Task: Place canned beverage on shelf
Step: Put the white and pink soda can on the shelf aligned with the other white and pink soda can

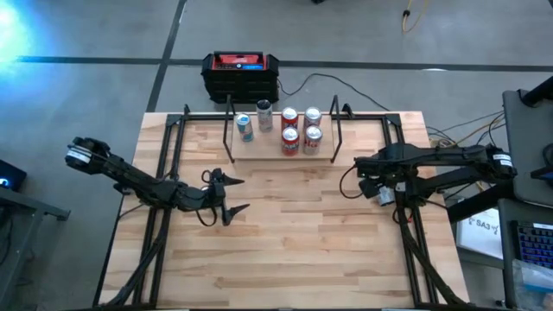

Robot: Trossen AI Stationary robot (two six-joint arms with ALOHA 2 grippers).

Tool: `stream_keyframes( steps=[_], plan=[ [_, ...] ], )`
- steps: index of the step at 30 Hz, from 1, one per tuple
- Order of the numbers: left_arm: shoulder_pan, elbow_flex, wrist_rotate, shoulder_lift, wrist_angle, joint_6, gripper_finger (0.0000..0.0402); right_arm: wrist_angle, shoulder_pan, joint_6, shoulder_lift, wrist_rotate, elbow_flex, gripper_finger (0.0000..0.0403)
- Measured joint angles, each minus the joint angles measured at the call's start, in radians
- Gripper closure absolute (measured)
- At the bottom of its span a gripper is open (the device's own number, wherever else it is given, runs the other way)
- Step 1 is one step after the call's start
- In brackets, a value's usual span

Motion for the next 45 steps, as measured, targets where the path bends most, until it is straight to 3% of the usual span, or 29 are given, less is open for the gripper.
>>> stream_keyframes(
  steps=[4,10,19,26,28,30,32,34,35,37,39,45],
  plan=[
    [0.0,0.001,0.0,0.029,0.007,0.001,0.0017,0.014,-0.023,0.0,0.002,-0.025,0.001,0.0076],
    [0.0,0.006,-0.003,0.071,0.019,0.005,0.0017,0.021,-0.078,-0.012,0.014,-0.159,0.002,0.0076],
    [0.0,0.055,0.006,0.086,-0.017,-0.004,0.0017,0.02,-0.19,-0.117,0.097,-0.205,0.001,0.0076],
    [0.001,0.171,0.026,0.084,-0.022,0.007,0.0017,0.04,-0.194,-0.171,0.134,-0.233,0.0,0.0076],
    [0.017,0.178,0.383,-0.032,-0.241,0.159,0.002,0.044,-0.195,-0.185,0.131,-0.233,0.006,0.0076],
    [0.02,0.204,0.835,-0.103,-0.395,0.313,0.0021,0.048,-0.195,-0.193,0.125,-0.232,0.009,0.0076],
    [0.034,0.223,1.216,-0.162,-0.553,0.434,0.0021,0.056,-0.2,-0.203,0.122,-0.238,0.012,0.0076],
    [0.038,0.245,1.523,-0.188,-0.668,0.493,0.0021,0.062,-0.202,-0.206,0.113,-0.235,0.013,0.0076],
    [0.046,0.264,1.621,-0.211,-0.696,0.495,0.0021,0.069,-0.203,-0.207,0.11,-0.235,0.013,0.0076],
    [0.055,0.277,1.761,-0.256,-0.765,0.478,0.0022,0.073,-0.203,-0.208,0.107,-0.234,0.012,0.0076],
    [0.055,0.307,1.768,-0.292,-0.752,0.414,0.0022,0.083,-0.207,-0.22,0.104,-0.234,0.012,0.0076],
    [0.062,0.332,1.571,-0.374,-0.774,0.112,0.0022,0.102,-0.207,-0.223,0.1,-0.234,0.012,0.0076]
  ],
)
